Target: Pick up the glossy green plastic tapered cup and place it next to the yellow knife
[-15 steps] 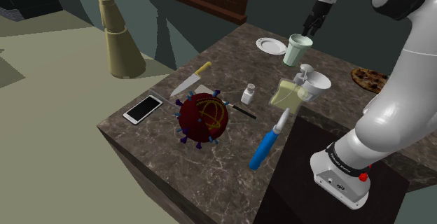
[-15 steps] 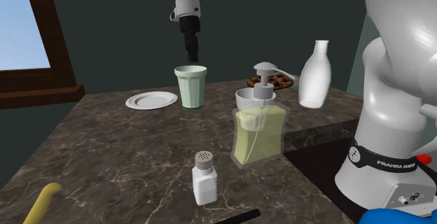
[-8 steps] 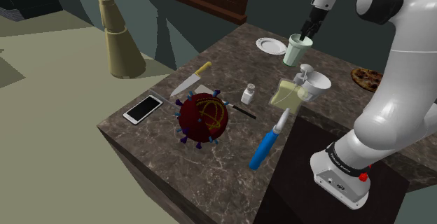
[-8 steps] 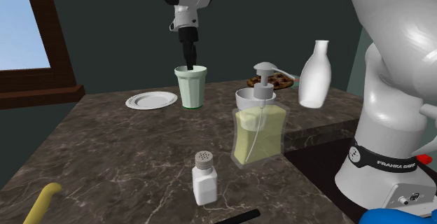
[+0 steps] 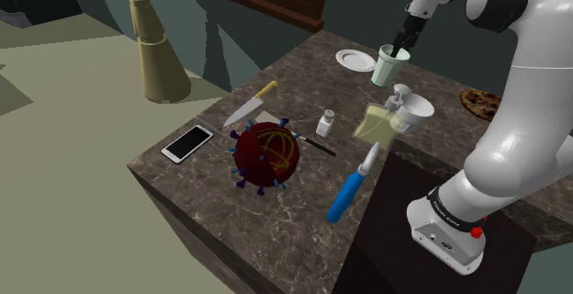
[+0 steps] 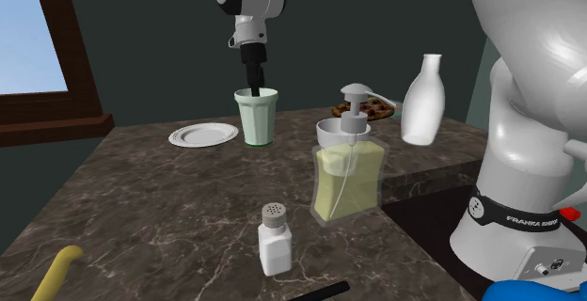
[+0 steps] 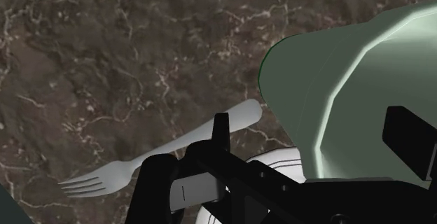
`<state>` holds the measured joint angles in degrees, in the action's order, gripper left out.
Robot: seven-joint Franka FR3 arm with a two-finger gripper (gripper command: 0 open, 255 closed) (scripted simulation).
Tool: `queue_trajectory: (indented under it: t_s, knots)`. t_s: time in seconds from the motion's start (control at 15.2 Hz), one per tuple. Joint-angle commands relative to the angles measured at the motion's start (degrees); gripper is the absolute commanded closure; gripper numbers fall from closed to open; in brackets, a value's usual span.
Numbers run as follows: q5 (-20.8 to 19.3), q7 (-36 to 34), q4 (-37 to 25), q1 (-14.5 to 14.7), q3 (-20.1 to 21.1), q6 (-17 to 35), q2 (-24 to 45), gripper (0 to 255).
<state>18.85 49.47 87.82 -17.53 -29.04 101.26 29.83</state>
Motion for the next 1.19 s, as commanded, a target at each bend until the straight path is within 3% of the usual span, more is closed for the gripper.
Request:
queue_trajectory:
  t_s: [0.0,0.13,0.2,0.79,1.12]
  knots:
    - [0.0,0.0,0.04,0.01,0.0,0.03,-0.01,0]
    - [0.0,0.0,0.02,0.01,0.0,0.02,-0.01,0]
    - [0.0,0.0,0.02,0.01,0.0,0.02,-0.01,255]
    - [0.0,0.0,0.04,0.01,0.0,0.03,-0.01,255]
    - [-0.66,-0.65,-2.21,-0.04,-0.34,-3.16,-1.14,255]
